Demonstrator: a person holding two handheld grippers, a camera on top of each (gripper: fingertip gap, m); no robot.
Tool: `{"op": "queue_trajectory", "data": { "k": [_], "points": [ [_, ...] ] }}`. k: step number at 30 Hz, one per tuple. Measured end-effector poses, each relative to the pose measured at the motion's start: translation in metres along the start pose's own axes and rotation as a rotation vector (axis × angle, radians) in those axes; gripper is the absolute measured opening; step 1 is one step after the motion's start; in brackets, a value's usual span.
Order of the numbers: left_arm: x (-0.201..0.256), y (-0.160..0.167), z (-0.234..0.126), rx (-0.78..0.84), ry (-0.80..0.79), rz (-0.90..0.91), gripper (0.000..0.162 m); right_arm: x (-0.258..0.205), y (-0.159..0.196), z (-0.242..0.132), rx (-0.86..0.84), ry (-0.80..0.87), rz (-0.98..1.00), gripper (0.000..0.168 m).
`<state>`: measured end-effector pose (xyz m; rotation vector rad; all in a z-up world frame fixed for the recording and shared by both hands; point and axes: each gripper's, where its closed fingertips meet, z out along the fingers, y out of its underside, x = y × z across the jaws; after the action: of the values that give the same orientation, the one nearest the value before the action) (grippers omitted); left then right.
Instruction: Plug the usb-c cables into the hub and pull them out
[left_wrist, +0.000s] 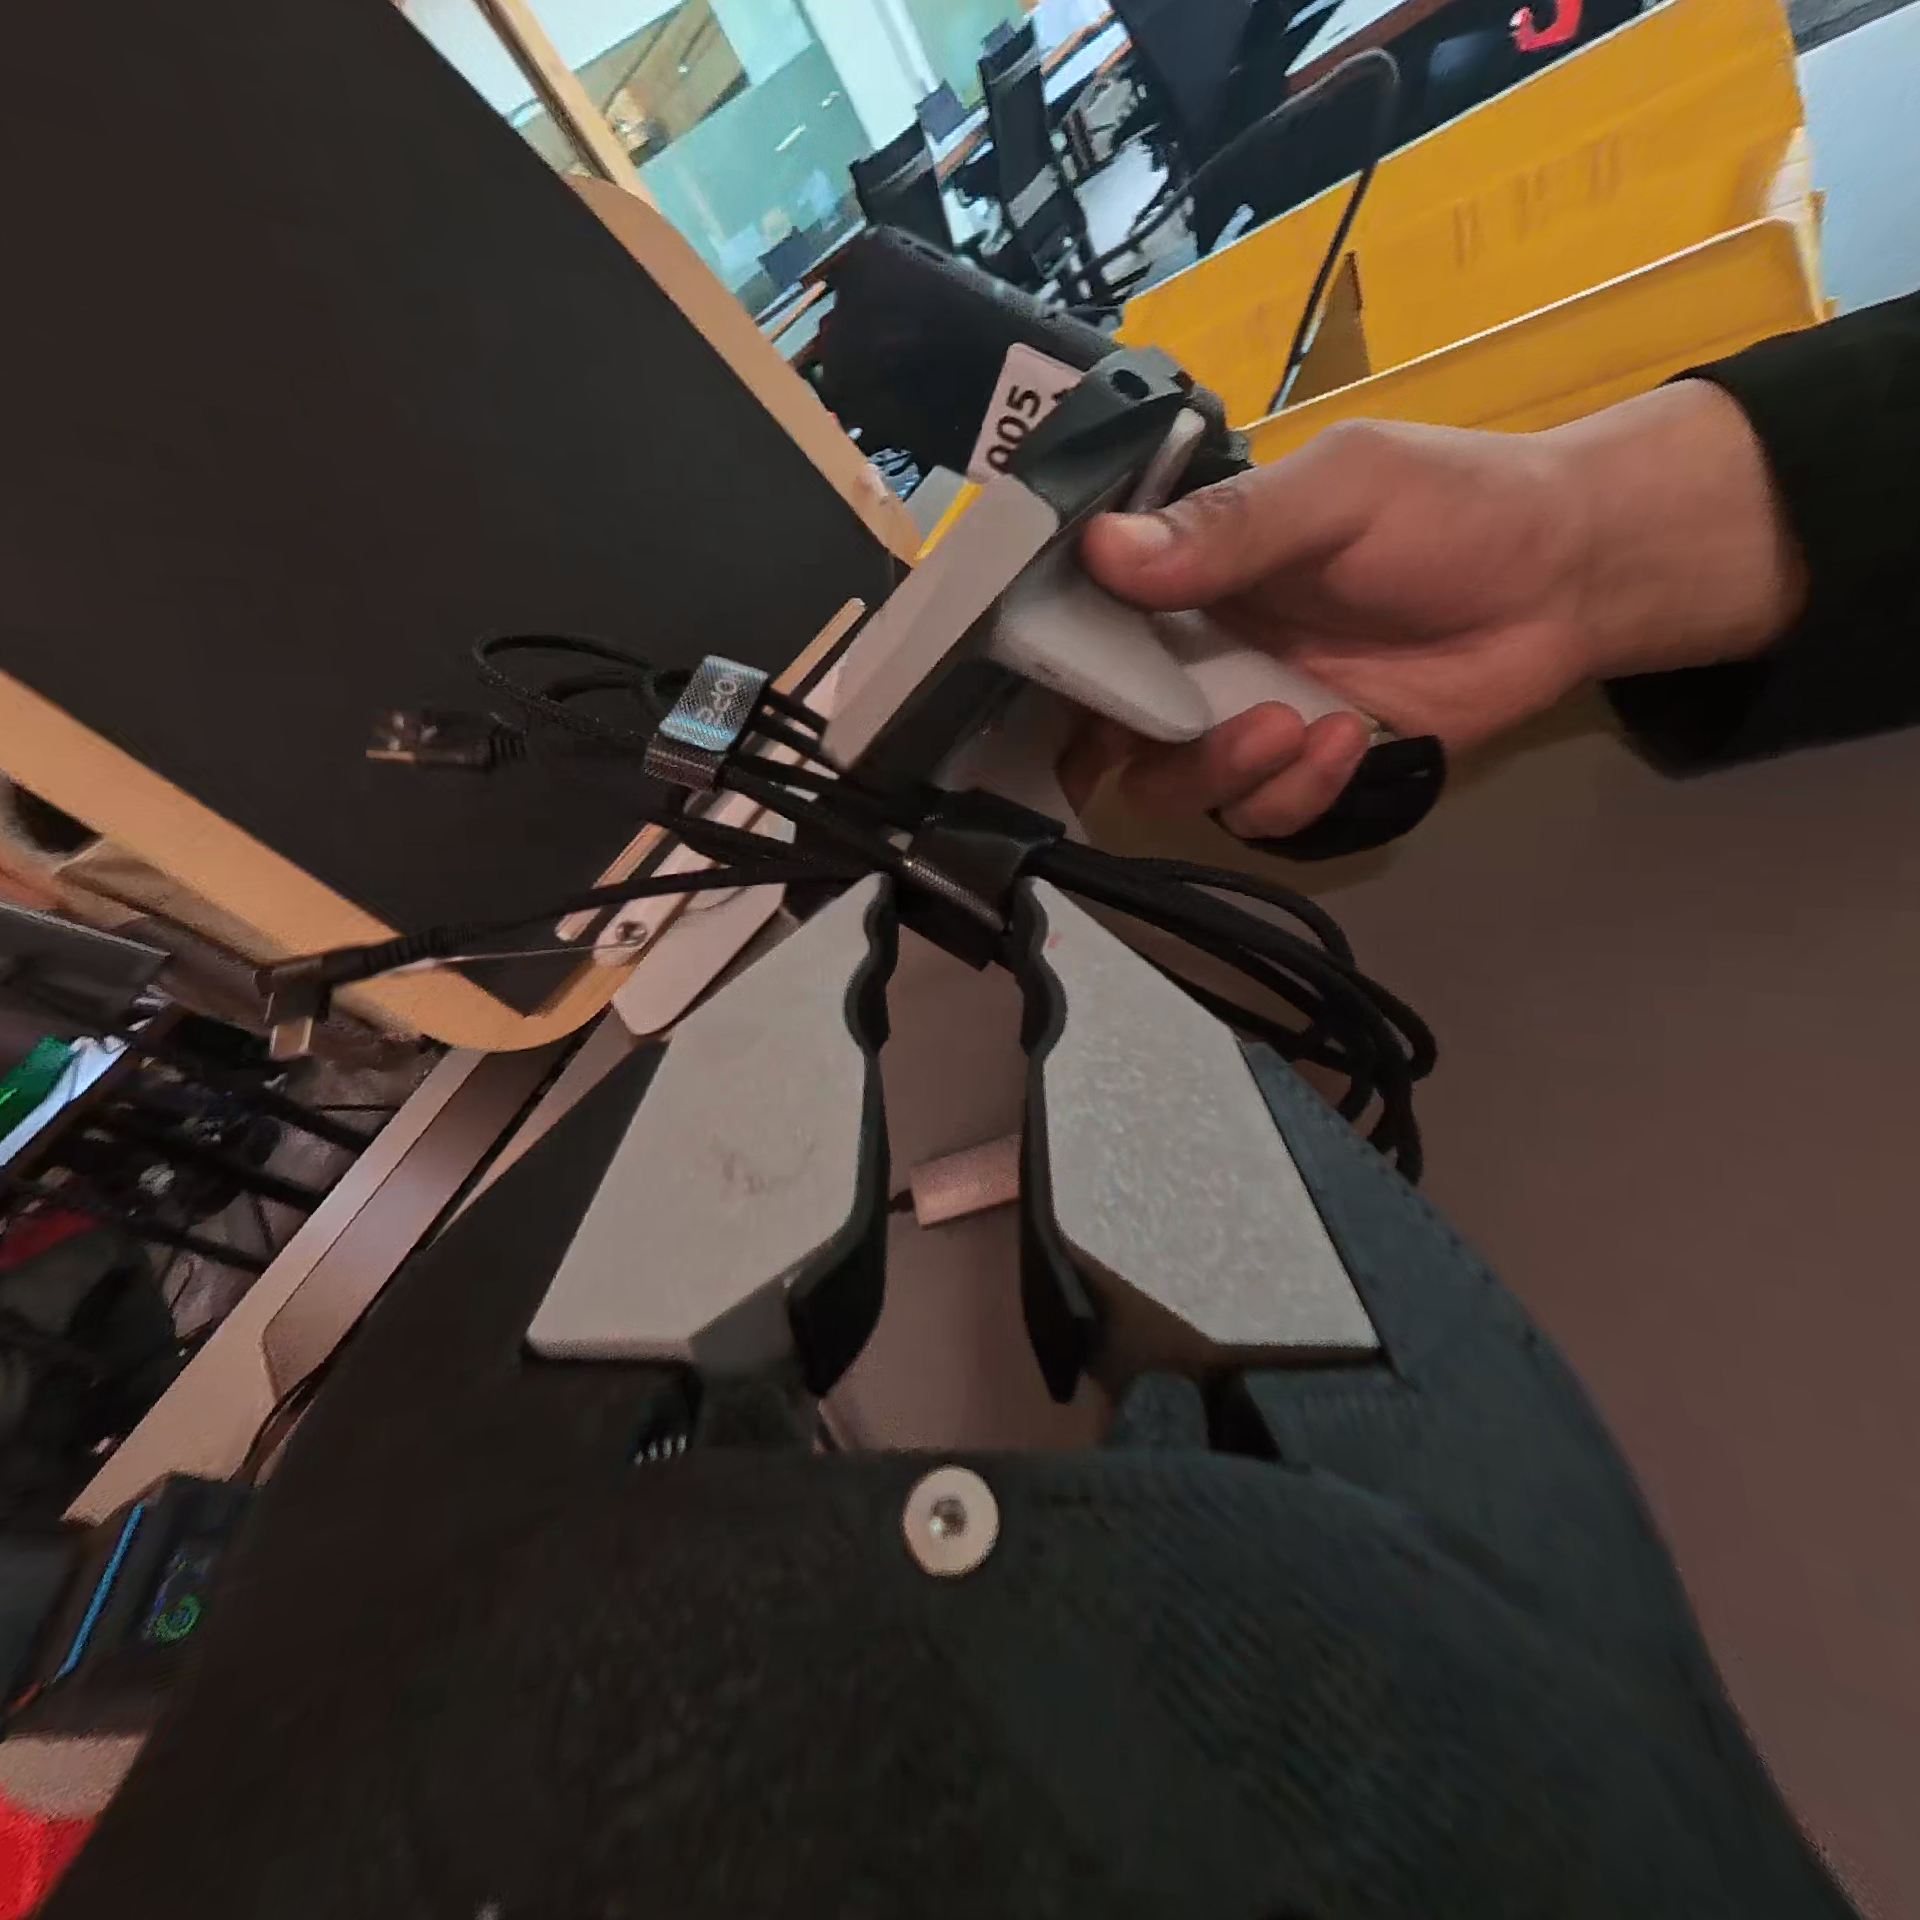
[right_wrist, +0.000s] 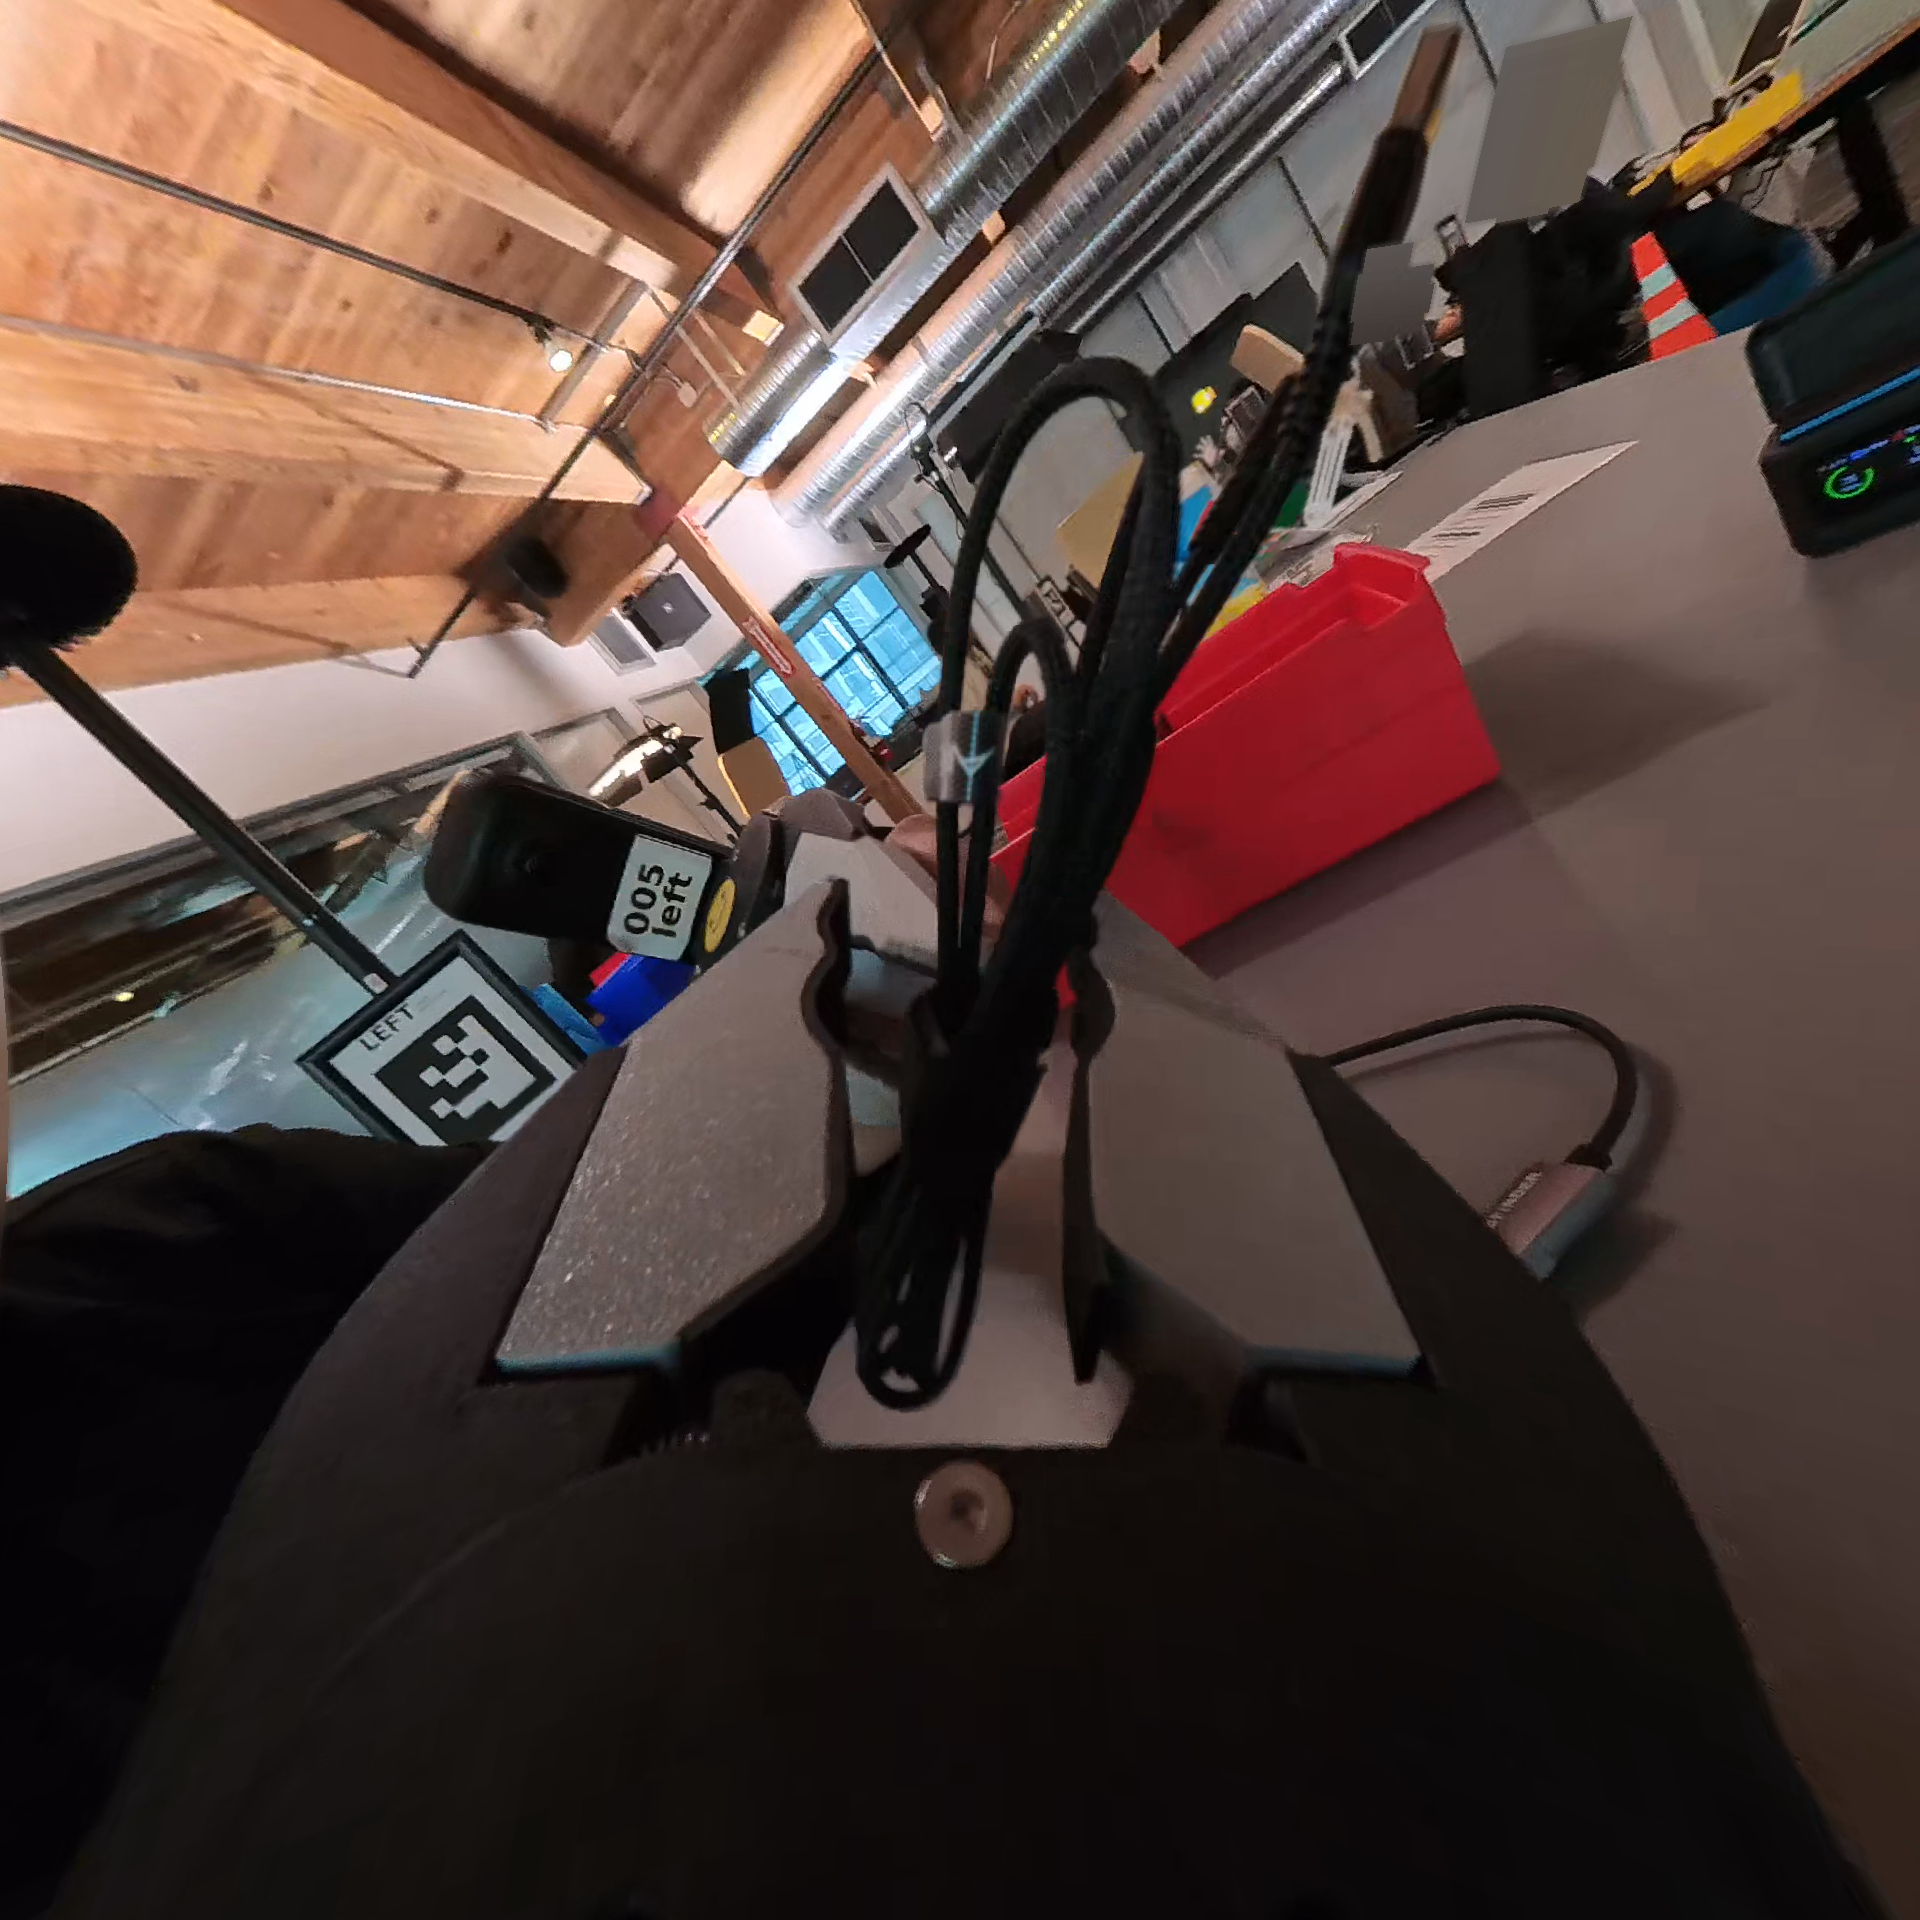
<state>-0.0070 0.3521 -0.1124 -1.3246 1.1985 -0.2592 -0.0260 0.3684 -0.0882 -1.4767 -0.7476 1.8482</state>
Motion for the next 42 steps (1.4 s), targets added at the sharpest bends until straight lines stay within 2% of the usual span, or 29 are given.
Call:
{"op": "queue_trajectory", "data": {
  "k": [2,5,7,8,9,10,15,20,24,29,34,42],
  "points": [
    [0.004,0.005,0.012,-0.01,0.043,-0.002,0.02,0.015,0.001,-0.005,-0.004,0.071,0.003,0.016],
    [0.006,0.021,0.028,-0.043,0.13,-0.129,0.024,0.04,0.004,-0.016,-0.031,0.231,-0.047,0.014],
    [0.005,0.025,0.032,0.017,0.177,-0.258,0.026,0.047,0.0,-0.022,-0.035,0.317,-0.103,0.013],
    [0.003,0.029,0.031,0.032,0.198,-0.313,0.021,0.051,-0.003,-0.025,-0.03,0.37,-0.141,0.012],
    [0.001,0.033,0.029,0.03,0.212,-0.347,0.026,0.053,-0.007,-0.03,-0.026,0.423,-0.183,0.012],
    [-0.004,0.039,0.026,0.009,0.202,-0.362,0.031,0.054,-0.012,-0.034,-0.022,0.472,-0.224,0.012],
    [-0.043,0.089,0.016,-0.134,0.039,-0.496,0.028,0.055,-0.039,-0.061,0.011,0.741,-0.446,0.012],
    [-0.056,0.1,0.011,-0.162,-0.006,-0.604,0.028,0.068,-0.042,-0.082,-0.119,0.995,-0.619,0.013],
    [-0.047,0.116,0.017,-0.244,0.006,-0.573,0.03,0.079,-0.031,-0.085,-0.206,1.034,-0.624,0.014],
    [-0.025,0.124,0.026,-0.323,0.067,-0.542,0.035,0.099,0.004,-0.078,-0.369,0.989,-0.493,0.013],
    [-0.027,0.122,0.025,-0.31,0.045,-0.521,0.031,0.125,0.038,-0.084,-0.548,1.018,-0.412,0.015],
    [-0.029,0.122,0.024,-0.296,0.053,-0.562,0.03,0.128,0.043,-0.085,-0.566,1.007,-0.374,0.02]
  ]
}}
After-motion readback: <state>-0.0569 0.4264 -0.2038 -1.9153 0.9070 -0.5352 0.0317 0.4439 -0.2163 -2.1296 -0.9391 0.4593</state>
